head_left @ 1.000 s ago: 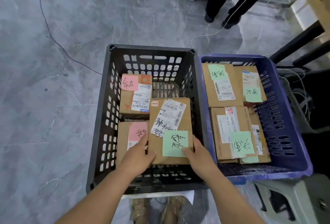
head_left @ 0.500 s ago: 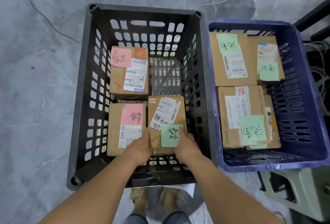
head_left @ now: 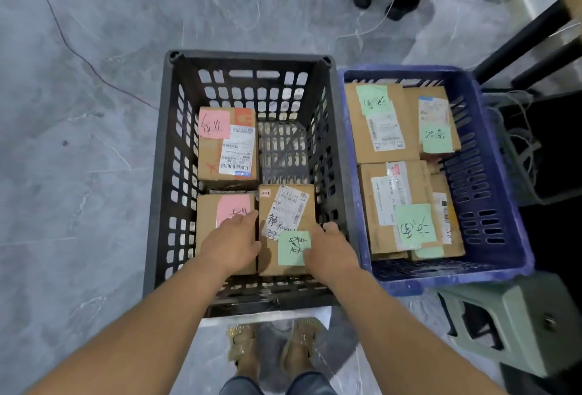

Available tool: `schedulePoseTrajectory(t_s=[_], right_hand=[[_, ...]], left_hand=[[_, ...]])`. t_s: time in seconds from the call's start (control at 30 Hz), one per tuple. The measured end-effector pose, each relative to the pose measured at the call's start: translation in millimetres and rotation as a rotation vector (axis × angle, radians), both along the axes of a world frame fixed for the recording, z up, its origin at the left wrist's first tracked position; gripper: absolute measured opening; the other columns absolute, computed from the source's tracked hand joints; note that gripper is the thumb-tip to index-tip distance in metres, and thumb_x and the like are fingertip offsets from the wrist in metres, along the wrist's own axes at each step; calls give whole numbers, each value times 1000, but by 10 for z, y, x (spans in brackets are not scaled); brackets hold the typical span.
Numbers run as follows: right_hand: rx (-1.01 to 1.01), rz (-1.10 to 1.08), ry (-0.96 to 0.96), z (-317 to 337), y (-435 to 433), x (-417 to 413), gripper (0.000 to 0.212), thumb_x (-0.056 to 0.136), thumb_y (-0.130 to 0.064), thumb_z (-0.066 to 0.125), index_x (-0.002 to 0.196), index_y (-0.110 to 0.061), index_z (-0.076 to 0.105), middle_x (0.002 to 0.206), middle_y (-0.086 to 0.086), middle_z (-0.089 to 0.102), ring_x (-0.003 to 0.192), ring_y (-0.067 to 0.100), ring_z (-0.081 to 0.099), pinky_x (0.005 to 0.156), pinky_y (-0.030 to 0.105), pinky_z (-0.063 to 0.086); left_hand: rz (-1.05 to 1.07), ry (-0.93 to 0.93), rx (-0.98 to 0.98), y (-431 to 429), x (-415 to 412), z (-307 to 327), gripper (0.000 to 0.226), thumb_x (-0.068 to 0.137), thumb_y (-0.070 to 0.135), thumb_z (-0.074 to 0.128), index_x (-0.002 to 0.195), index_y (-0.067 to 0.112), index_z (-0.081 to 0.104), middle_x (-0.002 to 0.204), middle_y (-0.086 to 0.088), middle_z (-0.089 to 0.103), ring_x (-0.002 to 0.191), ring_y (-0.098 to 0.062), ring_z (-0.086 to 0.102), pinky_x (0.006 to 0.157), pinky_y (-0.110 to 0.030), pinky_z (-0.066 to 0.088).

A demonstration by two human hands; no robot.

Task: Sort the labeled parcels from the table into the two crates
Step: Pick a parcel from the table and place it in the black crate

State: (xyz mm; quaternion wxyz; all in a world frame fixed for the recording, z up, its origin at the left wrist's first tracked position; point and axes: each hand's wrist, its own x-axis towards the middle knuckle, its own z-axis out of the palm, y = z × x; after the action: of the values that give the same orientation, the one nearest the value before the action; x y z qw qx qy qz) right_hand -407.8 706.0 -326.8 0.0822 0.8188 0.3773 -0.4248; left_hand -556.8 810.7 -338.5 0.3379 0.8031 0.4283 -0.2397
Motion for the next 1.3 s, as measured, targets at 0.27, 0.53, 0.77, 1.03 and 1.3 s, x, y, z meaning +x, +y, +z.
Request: schedulePoseTrajectory(t_s=[0.27,0.53,0.77,1.03,1.3], right_hand=[[316,-120,-273,1285,-437,166,48,101,-31,43,146,-19,35,145,6,37,131,23,38,97,33,41],[448,-377,-447,2293,-1392,123,47,100,-30,47,146,-21,38,145,2,38,127,20,45,91,35,48],[582,-485,-613,2886,-2489,71,48,100,-33,46,146,-23,38,146,-3,37,129,16,42,91,32,45],[613,-703,-767,3283,-4406,-193,49,99,-32,47,147,-21,37,140,1,41,131,18,37,95,32,43],[568,-842,-880,3455,-5926,-520,49,98,-28,47,146,-22,36,138,4,44,129,23,37,94,35,42]], left_hand=[[-162,-181,251,-99,91,1203,68,95,45,48,151,19,19,150,-6,36,136,-24,32,107,-35,33],[-283,-379,288,-698,432,2184,71,93,49,51,151,24,19,155,-1,29,140,-22,29,110,-36,32],[-378,-548,367,-1496,711,2751,72,89,49,57,149,22,26,149,-2,38,134,-22,38,104,-37,38],[-607,-668,367,-3199,927,3213,71,89,54,54,148,24,28,149,3,38,134,-19,38,100,-36,39],[-822,-765,440,-4866,1002,3436,73,88,59,52,147,23,29,148,0,40,134,-23,37,104,-40,36]])
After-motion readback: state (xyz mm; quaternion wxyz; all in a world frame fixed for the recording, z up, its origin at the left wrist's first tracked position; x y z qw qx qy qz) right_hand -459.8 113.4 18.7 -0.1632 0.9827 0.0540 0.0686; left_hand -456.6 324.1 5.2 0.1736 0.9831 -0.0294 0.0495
